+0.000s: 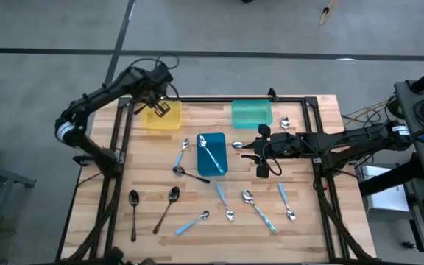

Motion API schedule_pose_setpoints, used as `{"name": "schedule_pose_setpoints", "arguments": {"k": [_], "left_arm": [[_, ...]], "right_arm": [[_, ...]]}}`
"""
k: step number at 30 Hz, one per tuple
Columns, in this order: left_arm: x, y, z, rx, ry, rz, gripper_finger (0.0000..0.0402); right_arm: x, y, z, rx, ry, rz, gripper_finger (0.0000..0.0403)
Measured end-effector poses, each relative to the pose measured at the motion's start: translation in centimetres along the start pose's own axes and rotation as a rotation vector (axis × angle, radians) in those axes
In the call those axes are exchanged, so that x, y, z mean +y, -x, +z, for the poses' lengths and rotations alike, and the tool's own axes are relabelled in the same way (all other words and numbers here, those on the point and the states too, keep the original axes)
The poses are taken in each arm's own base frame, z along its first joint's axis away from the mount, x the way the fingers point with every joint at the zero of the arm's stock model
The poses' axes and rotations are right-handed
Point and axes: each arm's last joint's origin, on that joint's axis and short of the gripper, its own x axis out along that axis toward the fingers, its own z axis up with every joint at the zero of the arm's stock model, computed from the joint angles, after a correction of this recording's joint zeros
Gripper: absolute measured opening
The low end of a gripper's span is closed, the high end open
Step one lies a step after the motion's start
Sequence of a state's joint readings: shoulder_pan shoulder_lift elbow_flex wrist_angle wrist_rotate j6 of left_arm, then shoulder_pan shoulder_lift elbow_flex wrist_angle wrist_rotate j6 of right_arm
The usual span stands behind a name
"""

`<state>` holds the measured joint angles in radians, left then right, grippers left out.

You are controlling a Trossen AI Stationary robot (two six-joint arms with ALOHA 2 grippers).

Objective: Sort silverware by color (type)
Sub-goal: Put the black spoon into the yellow bin

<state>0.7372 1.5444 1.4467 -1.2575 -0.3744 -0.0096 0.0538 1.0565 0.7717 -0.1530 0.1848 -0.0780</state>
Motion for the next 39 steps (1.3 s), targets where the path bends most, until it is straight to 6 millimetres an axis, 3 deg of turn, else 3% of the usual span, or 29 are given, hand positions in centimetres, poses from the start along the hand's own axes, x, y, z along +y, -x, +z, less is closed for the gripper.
{"name": "schedule_pose_setpoints", "arguments": {"k": [8,14,21,39], "left_arm": [[0.9,-3.9,2.1,0.161,-0.159,-0.002,0.0000],[0.1,-6.7,2.6,0.289,-0.436,-0.051,0.0000],[-0.4,-9.1,3.2,0.361,-0.590,-0.043,0.0000],[-1.0,-10.1,4.0,0.286,-0.603,-0.125,0.0000]], "right_arm": [[0.0,0.0,0.0,0.000,0.000,0.000,0.0123],[0.0,0.0,0.0,0.000,0.000,0.000,0.0123],[0.0,0.0,0.0,-0.001,0.001,0.000,0.0123],[0.0,-0.2,-0.1,0.009,0.003,0.000,0.0123]]}}
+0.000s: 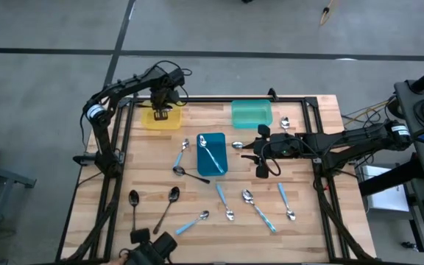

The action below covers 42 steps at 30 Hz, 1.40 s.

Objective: Sort silverware by color (type)
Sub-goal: Put the black spoon into the yellow bin

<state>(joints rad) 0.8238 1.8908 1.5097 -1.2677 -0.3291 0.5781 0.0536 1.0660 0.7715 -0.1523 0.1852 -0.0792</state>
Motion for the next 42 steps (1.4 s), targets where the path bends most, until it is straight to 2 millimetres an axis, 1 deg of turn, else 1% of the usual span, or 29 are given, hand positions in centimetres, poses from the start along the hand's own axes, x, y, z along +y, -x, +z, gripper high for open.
{"name": "schedule_pose_setpoints", "arguments": {"k": [11,27,32,37,42], "left_arm": [[0.1,0.0,0.5,-0.070,0.025,-0.017,0.0000],[0.3,0.0,0.7,-0.094,0.051,-0.002,0.0000],[0.3,0.0,0.8,-0.119,0.066,-0.030,0.0000],[0.1,-0.5,0.9,-0.118,0.066,-0.031,0.0000],[-0.4,-1.5,0.7,-0.094,0.057,-0.043,0.0000]], "right_arm": [[0.0,0.0,0.0,0.000,0.000,0.000,0.0123],[0.0,0.0,0.0,0.000,-0.001,-0.001,0.0123],[0.0,0.0,0.0,0.000,-0.001,-0.001,0.0123],[0.0,0.0,0.0,0.000,-0.001,-0.001,0.0123],[0.0,0.0,0.0,0.000,-0.001,-0.001,0.0123]]}}
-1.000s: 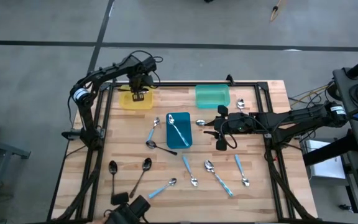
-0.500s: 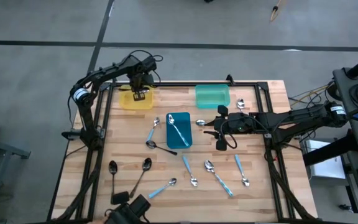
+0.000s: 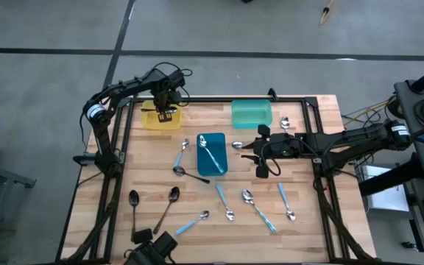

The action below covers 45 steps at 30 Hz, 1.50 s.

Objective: Sort silverware by color (type)
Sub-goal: Put the black spoon into the yellow bin

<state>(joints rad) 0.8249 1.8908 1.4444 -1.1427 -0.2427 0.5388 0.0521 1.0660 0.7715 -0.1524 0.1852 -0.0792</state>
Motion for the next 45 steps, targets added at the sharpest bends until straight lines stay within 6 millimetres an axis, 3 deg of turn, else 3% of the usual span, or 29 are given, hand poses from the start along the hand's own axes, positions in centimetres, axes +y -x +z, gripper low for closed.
{"name": "schedule_pose_setpoints", "arguments": {"k": [45], "left_arm": [[-0.2,-2.0,0.5,-0.071,-0.025,0.047,0.0000]], "right_arm": [[0.0,0.0,0.0,0.000,0.001,0.000,0.0123]]}}
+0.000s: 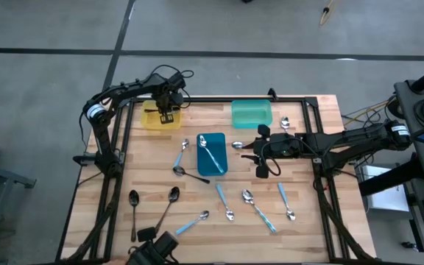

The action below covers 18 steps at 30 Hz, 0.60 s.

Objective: Sort silverware by color (type)
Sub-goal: Put the black spoon into the yellow bin

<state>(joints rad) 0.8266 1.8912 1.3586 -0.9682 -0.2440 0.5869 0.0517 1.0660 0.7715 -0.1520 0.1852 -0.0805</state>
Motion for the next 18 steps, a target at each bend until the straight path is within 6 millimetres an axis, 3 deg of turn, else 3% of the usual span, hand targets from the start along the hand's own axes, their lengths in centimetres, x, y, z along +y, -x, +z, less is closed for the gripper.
{"name": "schedule_pose_setpoints", "arguments": {"k": [18], "left_arm": [[-0.12,-0.27,-0.05,0.000,0.020,0.000,0.0000]], "right_arm": [[0.00,0.00,-0.01,0.001,0.000,0.000,0.0123]]}}
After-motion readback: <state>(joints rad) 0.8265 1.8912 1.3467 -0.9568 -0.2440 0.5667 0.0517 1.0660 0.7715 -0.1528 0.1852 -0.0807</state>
